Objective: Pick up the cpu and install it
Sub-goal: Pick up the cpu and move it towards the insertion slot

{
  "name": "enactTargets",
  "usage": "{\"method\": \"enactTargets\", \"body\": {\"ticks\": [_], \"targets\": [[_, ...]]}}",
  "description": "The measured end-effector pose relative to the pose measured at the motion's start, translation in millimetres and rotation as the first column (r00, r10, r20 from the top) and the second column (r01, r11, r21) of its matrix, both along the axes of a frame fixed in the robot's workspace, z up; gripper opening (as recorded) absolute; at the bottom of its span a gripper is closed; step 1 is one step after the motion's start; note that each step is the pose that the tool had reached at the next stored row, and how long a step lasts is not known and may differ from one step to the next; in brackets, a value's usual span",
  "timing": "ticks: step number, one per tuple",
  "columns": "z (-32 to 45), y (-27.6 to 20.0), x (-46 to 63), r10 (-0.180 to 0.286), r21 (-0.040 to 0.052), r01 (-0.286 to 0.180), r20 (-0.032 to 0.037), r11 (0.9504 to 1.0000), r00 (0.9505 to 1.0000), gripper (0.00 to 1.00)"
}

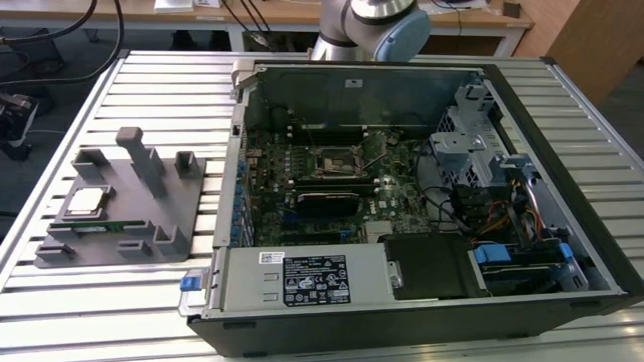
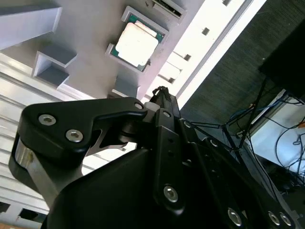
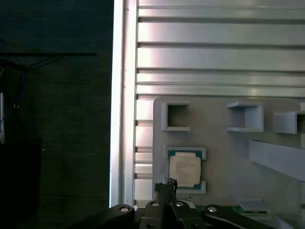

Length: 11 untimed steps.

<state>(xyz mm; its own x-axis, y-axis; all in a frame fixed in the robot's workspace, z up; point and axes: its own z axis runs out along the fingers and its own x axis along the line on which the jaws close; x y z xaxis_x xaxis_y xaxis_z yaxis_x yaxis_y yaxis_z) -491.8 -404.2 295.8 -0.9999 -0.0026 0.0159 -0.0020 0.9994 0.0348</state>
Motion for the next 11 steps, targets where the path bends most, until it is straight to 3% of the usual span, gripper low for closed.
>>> {"method": "enactTargets", "body": {"ticks": [11], "targets": [[-4.9, 0.0, 0.0, 0.011, -0.0009, -0.011, -0.0001, 0.9999, 0.9999, 0.11]]}}
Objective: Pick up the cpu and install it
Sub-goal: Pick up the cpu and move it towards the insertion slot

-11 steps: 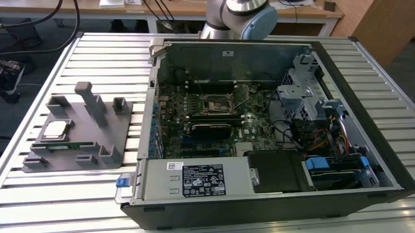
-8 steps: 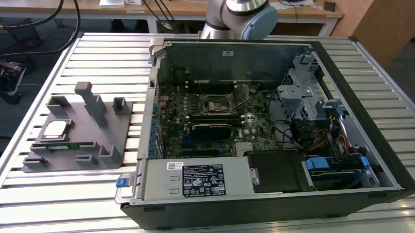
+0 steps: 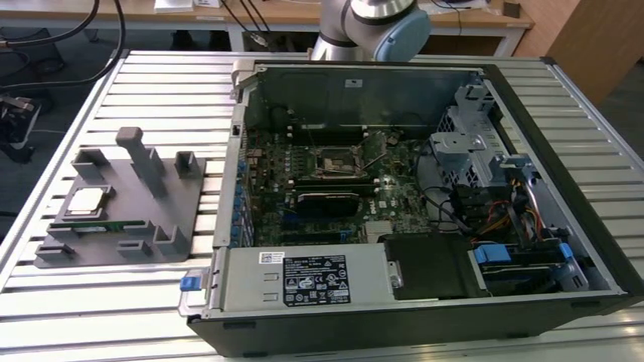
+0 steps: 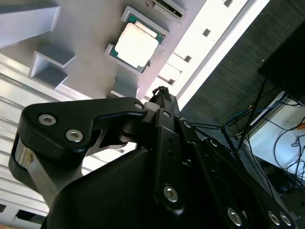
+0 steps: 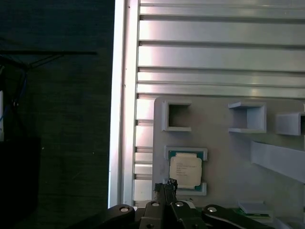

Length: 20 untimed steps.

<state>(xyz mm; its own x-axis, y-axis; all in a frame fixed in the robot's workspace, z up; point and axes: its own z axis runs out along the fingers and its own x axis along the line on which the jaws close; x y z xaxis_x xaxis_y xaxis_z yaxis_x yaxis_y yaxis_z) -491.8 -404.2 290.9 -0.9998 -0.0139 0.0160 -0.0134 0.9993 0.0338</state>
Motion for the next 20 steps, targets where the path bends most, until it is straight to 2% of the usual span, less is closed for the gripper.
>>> {"method": "enactTargets", "body": {"ticks": [12, 20], "targets": [[-3.2, 0.0, 0.0, 0.007, -0.0006, -0.007, 0.0001, 1.0, 1.0, 0.11], [-3.7, 0.0, 13.2, 0.007, -0.0005, -0.007, 0.0001, 1.0, 1.0, 0.11]]}}
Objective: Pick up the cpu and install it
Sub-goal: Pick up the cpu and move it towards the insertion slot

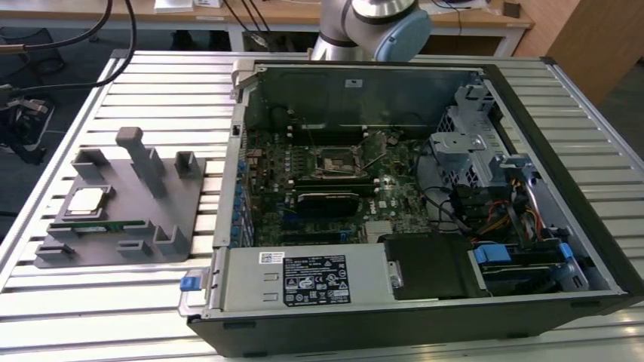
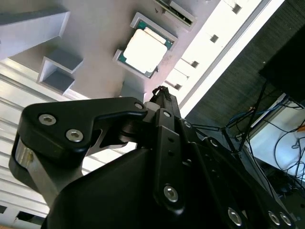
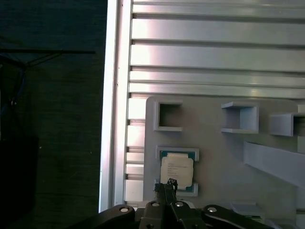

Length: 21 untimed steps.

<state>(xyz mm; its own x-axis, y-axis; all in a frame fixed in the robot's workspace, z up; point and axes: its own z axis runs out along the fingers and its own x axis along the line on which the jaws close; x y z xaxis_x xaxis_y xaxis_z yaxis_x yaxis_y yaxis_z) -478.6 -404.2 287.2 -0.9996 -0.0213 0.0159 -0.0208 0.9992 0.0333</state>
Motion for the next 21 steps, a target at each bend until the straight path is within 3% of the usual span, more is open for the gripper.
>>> {"method": "enactTargets", "body": {"ticks": [5, 7, 10, 15, 21], "targets": [[-2.2, 0.0, 2.5, 0.0, -0.0035, 0.0, 0.0, 1.0, 1.0, 0.11], [-2.9, 0.1, 2.9, 0.0, -0.0034, 0.0, 0.0002, 1.0, 1.0, 0.23], [-4.4, 0.0, 5.8, 0.004, -0.0036, -0.004, 0.0, 1.0, 1.0, 0.29], [-7.8, 0.0, 12.1, 0.015, -0.0035, -0.015, 0.0001, 0.9999, 0.9999, 0.53], [-18.0, -0.3, 14.2, 0.016, -0.0035, -0.016, 0.0002, 0.9999, 0.9999, 0.7]]}}
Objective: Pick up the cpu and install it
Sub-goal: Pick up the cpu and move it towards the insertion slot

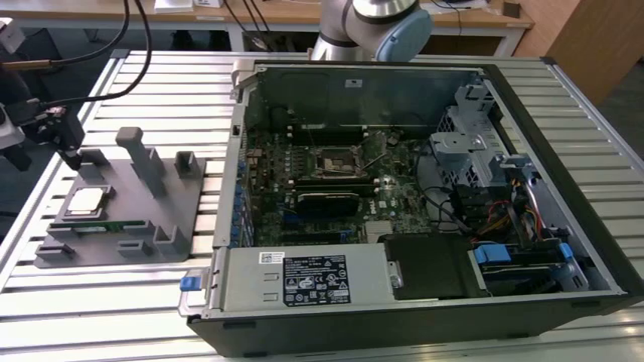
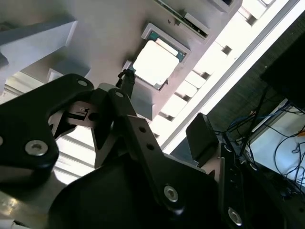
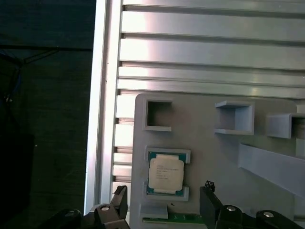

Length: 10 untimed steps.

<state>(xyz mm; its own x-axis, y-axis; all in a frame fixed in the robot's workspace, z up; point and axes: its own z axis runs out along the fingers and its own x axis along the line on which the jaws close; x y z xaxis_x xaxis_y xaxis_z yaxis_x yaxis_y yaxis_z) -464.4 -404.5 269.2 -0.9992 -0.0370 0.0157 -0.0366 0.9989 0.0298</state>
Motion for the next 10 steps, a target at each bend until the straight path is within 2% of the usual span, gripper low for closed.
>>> {"method": "enactTargets", "body": {"ticks": [10], "targets": [[-18.3, -9.1, 1.9, -0.014, 0.001, 0.014, 0.0026, 0.9999, 0.9999, 0.7]]}}
